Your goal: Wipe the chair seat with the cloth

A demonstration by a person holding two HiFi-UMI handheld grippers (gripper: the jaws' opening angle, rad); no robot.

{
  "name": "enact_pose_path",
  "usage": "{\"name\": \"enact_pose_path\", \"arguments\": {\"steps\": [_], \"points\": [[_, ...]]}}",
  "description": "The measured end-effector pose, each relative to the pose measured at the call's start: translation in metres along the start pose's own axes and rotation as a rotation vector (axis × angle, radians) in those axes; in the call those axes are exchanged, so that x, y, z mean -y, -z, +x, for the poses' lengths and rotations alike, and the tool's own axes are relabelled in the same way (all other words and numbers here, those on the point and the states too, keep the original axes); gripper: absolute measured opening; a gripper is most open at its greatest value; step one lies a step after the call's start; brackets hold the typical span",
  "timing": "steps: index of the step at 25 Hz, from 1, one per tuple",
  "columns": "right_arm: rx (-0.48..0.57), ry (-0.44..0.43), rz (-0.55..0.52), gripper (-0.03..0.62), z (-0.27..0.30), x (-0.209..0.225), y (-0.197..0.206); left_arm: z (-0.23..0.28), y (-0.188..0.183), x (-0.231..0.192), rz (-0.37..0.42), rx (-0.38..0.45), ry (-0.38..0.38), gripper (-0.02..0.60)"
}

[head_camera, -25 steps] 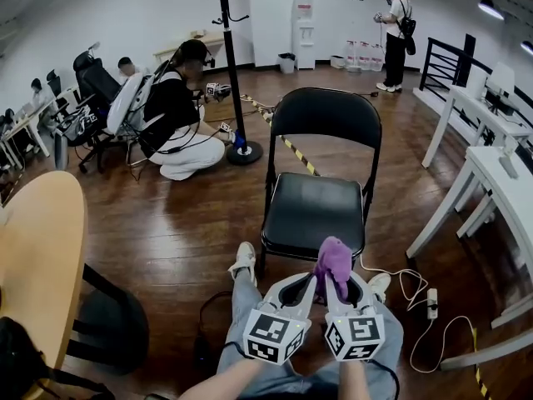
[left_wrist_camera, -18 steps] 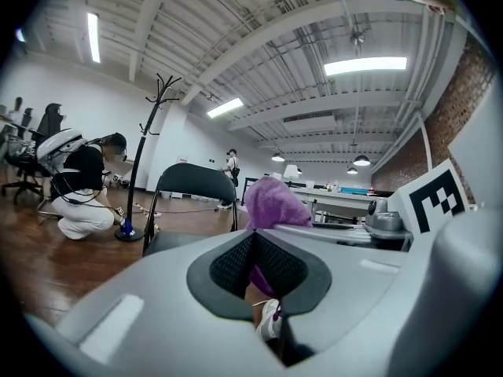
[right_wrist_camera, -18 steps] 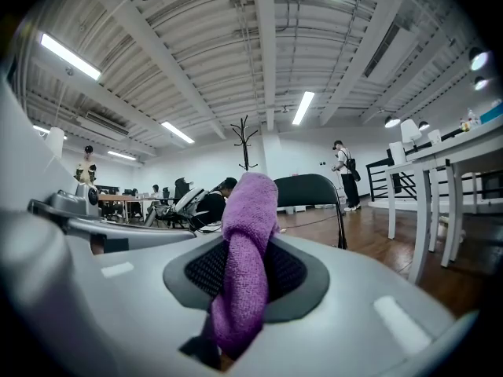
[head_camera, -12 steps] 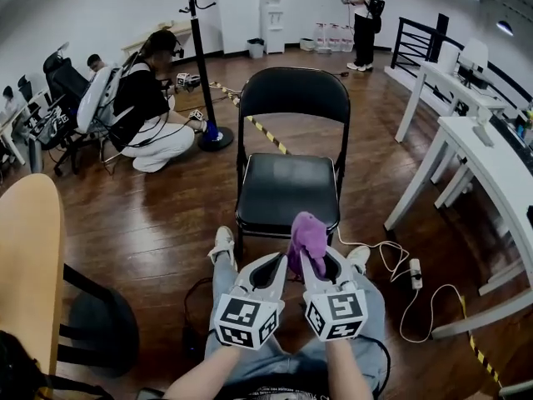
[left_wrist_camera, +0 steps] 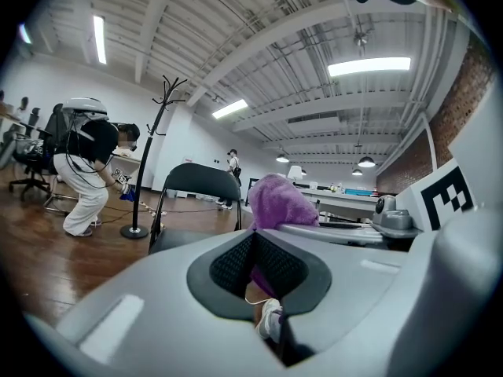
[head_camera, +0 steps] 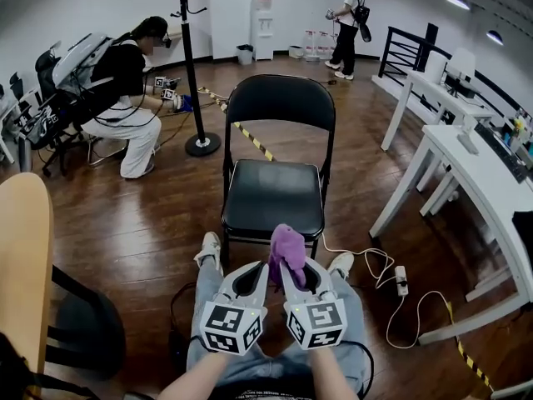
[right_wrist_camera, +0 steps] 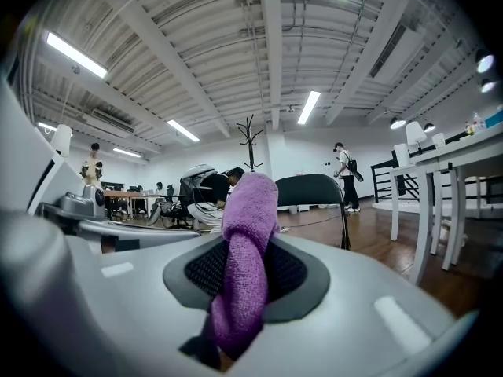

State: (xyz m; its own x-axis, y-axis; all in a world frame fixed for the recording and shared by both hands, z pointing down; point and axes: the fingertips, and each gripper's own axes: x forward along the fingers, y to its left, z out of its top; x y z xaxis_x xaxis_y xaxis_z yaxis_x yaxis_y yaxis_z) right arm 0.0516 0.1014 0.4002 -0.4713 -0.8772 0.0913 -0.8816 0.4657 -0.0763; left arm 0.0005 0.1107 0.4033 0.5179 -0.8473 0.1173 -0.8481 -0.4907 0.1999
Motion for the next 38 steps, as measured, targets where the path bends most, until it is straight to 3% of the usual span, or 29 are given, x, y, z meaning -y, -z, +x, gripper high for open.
{"name": "enact_pose_path", "arguments": {"steps": [6,38], "points": [[0.001,-0.014,0.010,0.092,-0.005,-0.004,0.008,-0.003,0.000,-0.004,-0.010,0.029,-0.029,0.003],[0.014,-0.017,-0.012,0.091,-0.006,-0.013,0.004,-0.011,0.005,0.004,-0.008,0.010,-0.015,0.003]]}}
